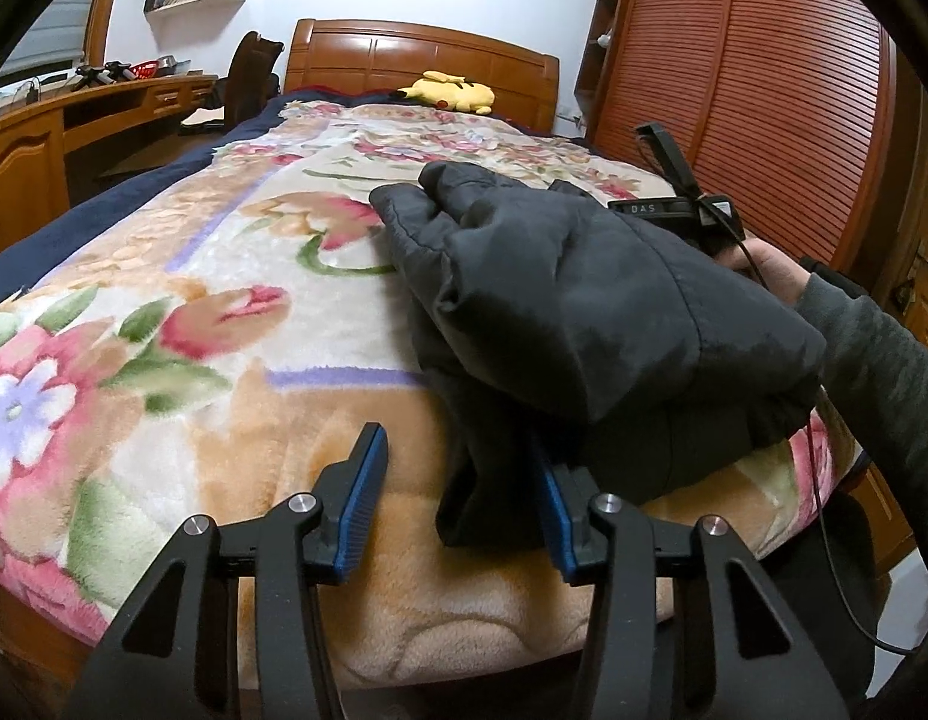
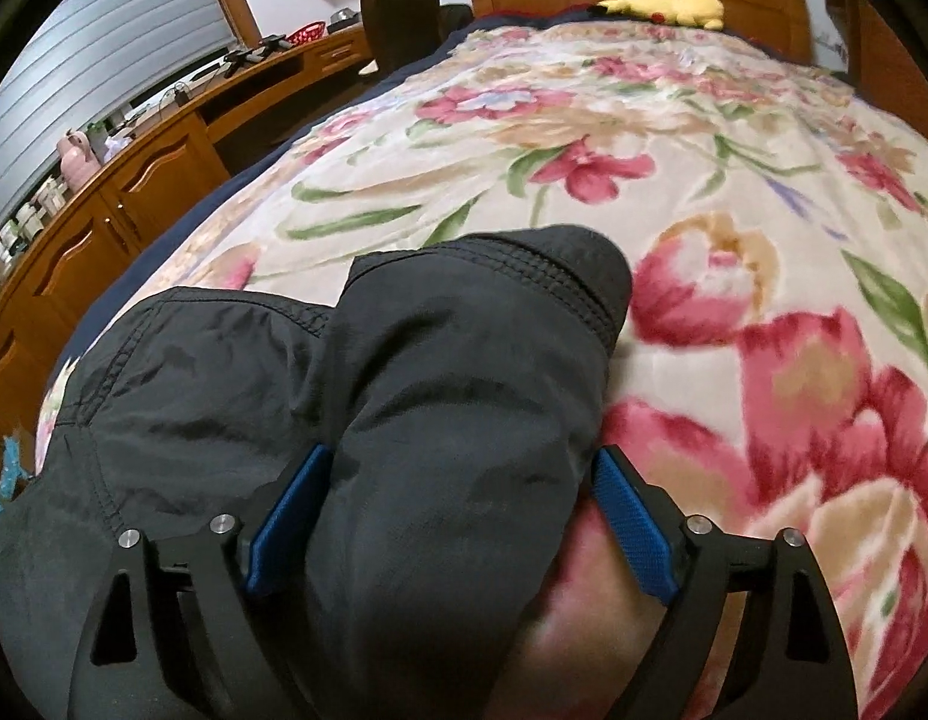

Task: Fold large clothes
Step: 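Grasp the jacket bundle with the right tool while the left tool holds it, then carry the jacket bundle off the bed with both tools toward the cabinet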

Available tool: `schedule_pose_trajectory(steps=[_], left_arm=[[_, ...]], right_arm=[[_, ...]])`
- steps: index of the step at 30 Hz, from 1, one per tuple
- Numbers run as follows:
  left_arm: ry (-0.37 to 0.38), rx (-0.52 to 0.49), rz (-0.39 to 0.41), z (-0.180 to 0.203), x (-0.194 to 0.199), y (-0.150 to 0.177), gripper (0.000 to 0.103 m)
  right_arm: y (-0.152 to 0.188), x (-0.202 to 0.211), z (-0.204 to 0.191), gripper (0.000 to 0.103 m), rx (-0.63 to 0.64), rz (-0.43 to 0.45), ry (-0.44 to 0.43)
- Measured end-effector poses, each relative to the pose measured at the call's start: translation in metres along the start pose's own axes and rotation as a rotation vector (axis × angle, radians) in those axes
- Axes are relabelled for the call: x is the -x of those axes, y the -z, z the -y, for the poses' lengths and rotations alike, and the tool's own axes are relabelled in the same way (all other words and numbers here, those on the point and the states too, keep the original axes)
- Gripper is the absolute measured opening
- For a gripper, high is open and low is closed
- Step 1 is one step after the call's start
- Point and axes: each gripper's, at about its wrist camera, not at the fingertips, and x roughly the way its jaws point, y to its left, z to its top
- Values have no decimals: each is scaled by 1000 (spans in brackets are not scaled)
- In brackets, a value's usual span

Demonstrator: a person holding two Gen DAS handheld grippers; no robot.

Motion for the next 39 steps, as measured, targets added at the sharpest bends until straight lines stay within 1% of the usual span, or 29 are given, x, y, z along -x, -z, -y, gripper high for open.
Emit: schedule_pose_trajectory(steps=[3, 4, 7, 8, 10, 12, 13, 14, 15, 16, 17, 18, 20, 21, 23, 24, 25, 26, 31, 33, 37, 39], left_arm=[[0, 0, 0, -1, -1, -1, 49], [-1, 0, 0, 0, -1, 0, 49], [-3, -2, 0, -1, 0, 0, 49], [-5, -3, 0, -1, 1, 0, 49], [-3, -1, -1, 0, 2, 1, 46], [6, 1, -2, 0, 3, 2, 38], [15, 3, -4, 1, 3, 2, 35], [28, 2, -6, 3, 3, 3, 26], [43, 2, -11, 4, 3, 3, 22], [39, -3, -12, 5, 4, 3, 19], [44, -6, -12, 6, 4, 2, 13], [54, 0, -14, 6, 4, 1, 10], [47, 2, 7, 5, 9, -3, 9], [44, -1, 17, 6, 12, -5, 9], [50, -3, 29, 5, 17, -9, 9], [51, -6, 38, 4, 21, -11, 8], [47, -9, 47, 2, 24, -13, 8], [40, -13, 57, 0, 27, -14, 8], [14, 11, 107, -21, 44, -16, 7], [-17, -1, 127, -32, 50, -16, 6], [-44, 8, 161, -55, 61, -20, 6], [-73, 11, 178, -70, 68, -24, 6]], right_arm=[[4, 6, -8, 90, 45, 27, 35], [5, 7, -9, 90, 51, 30, 34], [8, 7, -9, 90, 55, 0, 2], [9, 6, -7, 90, 54, -12, -26], [10, 3, -5, 88, 48, -30, -39], [9, 1, -5, 85, 47, -40, -39], [8, 1, -5, 81, 54, -43, -36], [8, 1, -6, 77, 62, -47, -31], [7, 2, -7, 75, 71, -49, -29], [6, 3, -7, 69, 77, -48, -29], [4, 8, -8, 64, 83, -47, -26], [4, 10, -9, 62, 90, -42, -19], [2, 16, -13, 52, 100, -20, -2], [2, 19, -16, 50, 105, -5, 5], [1, 28, -23, 40, 119, 30, 26], [-1, 32, -28, 37, 129, 48, 34], [-3, 36, -33, 30, 136, 61, 41], [-4, 39, -38, 27, 144, 69, 50], [-5, 43, -65, 24, 197, 81, 61], [-5, 40, -76, 23, 208, 87, 62], [-8, 38, -103, 22, 245, 108, 73], [-13, 36, -113, 22, 263, 117, 62]])
